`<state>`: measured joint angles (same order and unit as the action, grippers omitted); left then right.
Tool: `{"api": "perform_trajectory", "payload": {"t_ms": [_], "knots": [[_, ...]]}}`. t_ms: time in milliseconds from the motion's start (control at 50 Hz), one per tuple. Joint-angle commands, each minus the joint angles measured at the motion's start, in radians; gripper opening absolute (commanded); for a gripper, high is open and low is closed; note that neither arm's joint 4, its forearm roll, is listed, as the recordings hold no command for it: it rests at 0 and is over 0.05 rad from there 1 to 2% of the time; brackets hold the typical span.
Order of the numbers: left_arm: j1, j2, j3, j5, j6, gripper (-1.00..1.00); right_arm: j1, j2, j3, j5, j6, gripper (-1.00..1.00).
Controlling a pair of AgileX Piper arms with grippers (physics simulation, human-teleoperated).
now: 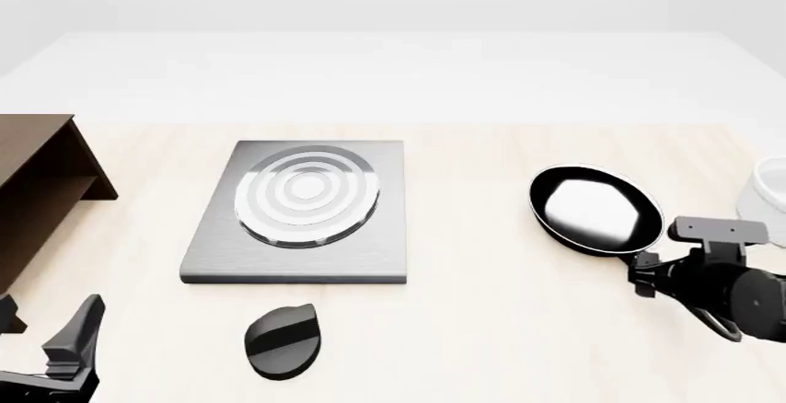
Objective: Turn on the stove and put the frying pan on it.
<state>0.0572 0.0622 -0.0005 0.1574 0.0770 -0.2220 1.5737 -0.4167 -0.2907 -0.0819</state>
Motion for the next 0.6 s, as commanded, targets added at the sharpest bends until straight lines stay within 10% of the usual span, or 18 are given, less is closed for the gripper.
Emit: {"api": "perform_trajectory", "payload": {"t_ms": [20, 340, 360, 600], "knots": [[-0.002, -0.005, 0.000, -0.001, 0.004, 1.00, 0.001, 0.033, -0.005, -0.015, 0.008, 1.00], [-0.002, -0.018, 0.000, 0.013, 0.006, 1.00, 0.005, 0.046, -0.001, -0.028, 0.004, 1.00], [-0.002, -0.019, 0.000, 0.013, 0.005, 1.00, 0.007, 0.044, 0.001, -0.028, 0.006, -1.00], [-0.002, -0.012, 0.000, 0.007, 0.007, 1.00, 0.013, -0.017, 0.004, 0.009, -0.001, -1.00]]}}
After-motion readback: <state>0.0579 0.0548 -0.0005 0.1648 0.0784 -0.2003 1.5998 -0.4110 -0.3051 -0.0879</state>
